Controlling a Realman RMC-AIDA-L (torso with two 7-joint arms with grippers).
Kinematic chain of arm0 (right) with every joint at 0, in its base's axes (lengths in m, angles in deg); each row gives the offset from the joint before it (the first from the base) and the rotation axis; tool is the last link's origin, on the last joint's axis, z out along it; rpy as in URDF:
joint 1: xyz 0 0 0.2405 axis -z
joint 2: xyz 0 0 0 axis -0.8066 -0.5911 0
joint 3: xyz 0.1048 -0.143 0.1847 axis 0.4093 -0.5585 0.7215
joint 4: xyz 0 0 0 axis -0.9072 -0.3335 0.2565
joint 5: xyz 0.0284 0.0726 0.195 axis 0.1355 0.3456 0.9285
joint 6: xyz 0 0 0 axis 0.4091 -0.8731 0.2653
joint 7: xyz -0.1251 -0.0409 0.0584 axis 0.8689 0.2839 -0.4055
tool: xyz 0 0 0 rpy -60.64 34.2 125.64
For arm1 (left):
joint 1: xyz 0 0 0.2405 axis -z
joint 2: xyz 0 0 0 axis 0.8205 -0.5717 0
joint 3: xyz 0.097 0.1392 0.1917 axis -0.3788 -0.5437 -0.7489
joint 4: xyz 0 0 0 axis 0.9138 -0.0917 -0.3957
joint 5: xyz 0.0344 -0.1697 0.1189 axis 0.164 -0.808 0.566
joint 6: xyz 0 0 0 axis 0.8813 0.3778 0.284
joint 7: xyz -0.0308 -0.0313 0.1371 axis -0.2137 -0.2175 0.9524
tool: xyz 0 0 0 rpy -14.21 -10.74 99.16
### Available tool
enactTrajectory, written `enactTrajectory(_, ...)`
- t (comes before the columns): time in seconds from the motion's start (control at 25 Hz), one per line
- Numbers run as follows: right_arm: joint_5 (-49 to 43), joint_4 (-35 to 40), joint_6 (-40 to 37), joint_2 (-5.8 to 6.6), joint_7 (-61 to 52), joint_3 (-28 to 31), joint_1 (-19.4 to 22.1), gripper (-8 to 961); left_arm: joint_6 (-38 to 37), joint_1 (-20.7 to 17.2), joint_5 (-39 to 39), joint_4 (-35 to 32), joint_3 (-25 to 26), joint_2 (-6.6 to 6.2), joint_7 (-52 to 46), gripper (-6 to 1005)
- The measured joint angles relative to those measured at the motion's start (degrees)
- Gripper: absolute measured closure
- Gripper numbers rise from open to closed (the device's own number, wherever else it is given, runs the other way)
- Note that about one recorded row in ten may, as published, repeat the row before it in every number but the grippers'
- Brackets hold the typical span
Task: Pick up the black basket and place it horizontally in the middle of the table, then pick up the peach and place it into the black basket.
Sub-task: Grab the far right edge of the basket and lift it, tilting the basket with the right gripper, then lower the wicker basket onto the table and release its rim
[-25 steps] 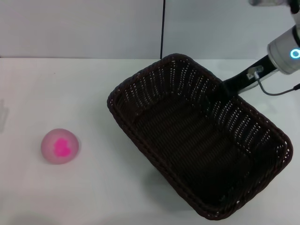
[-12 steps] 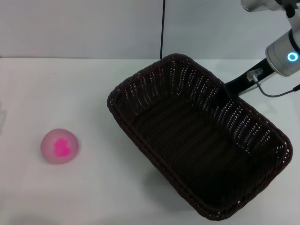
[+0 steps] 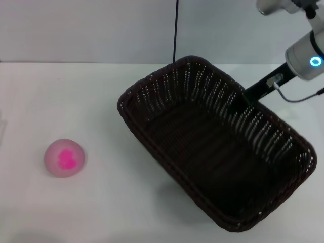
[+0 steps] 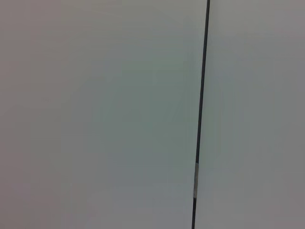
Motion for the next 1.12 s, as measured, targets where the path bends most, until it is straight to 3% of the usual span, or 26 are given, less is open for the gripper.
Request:
enactTrajectory(0.44, -0.53, 9.80, -3.07, -0.22, 21.20, -0.97, -0.65, 813, -3.52, -2.45, 0.10, 0.00, -0.13, -0.06, 0.32, 231)
enactTrajectory(0.76, 0.18, 10.01, 6.45, -2.24, 35.74, -8.36, -1.16, 810, -7.18, -5.70, 0.20, 0.00, -0.92, -0.08, 1.40, 236)
enactTrajectory(1.12, 7.28, 7.74, 13.84, -2.43, 42.38, -16.90, -3.25, 795, -8.36, -6.97, 0.17, 0.03, -1.49, 0.00, 1.50, 242)
